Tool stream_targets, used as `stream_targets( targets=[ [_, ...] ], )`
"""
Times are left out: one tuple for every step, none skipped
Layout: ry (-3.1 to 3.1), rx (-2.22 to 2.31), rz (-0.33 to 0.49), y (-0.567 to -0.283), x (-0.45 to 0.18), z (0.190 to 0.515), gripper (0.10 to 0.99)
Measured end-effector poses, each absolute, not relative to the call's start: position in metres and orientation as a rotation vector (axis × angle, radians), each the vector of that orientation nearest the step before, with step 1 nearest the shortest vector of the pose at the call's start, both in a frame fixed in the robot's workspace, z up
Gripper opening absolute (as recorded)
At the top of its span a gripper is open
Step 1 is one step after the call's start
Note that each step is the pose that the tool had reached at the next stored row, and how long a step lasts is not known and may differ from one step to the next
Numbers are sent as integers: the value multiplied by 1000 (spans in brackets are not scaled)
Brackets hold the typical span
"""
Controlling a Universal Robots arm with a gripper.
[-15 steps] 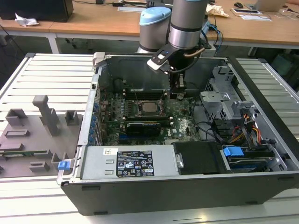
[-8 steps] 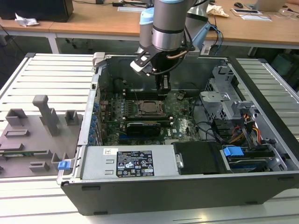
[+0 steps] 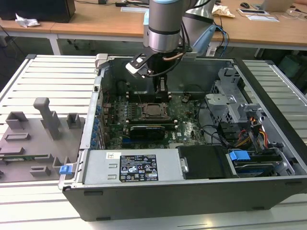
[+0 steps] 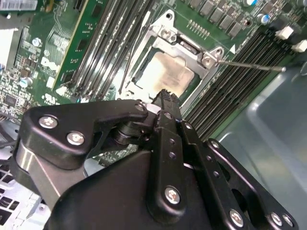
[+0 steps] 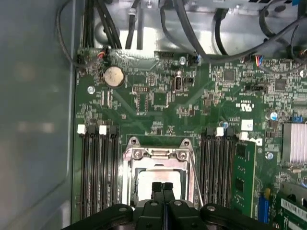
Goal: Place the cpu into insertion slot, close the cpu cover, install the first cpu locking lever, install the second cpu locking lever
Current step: 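Close the cpu cover, then install the first cpu locking lever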
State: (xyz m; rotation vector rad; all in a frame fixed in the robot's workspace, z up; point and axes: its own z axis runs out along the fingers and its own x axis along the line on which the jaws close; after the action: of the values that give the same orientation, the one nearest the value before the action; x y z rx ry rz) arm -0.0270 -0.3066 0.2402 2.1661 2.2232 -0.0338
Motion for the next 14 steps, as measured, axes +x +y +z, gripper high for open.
stream_targets(
  targets=[
    [2223,2166,-34,-307,-28,240,106],
    [2223,2166,-34,-307,-29,240,106],
    [2223,2166,-34,-307,-30,240,106],
    [2223,2166,-34,-307,-30,240,106],
    [2223,2166,-34,-307,-31,240,106],
    [2223,2166,-34,-307,-31,240,106],
    [2223,2166,-34,-307,-32,240,106],
    [2223,2166,-34,-307,-32,240,106],
    [2223,2166,-34,-307,-33,240,106],
    [2223,2166,-34,-307,-33,240,106],
    [2223,2166,-34,-307,-34,240,106],
    [2223,2166,-34,-307,-34,240,106],
    [2223,2166,-34,-307,-34,240,106],
    [2223,2166,-34,-307,-34,240,106]
  ],
)
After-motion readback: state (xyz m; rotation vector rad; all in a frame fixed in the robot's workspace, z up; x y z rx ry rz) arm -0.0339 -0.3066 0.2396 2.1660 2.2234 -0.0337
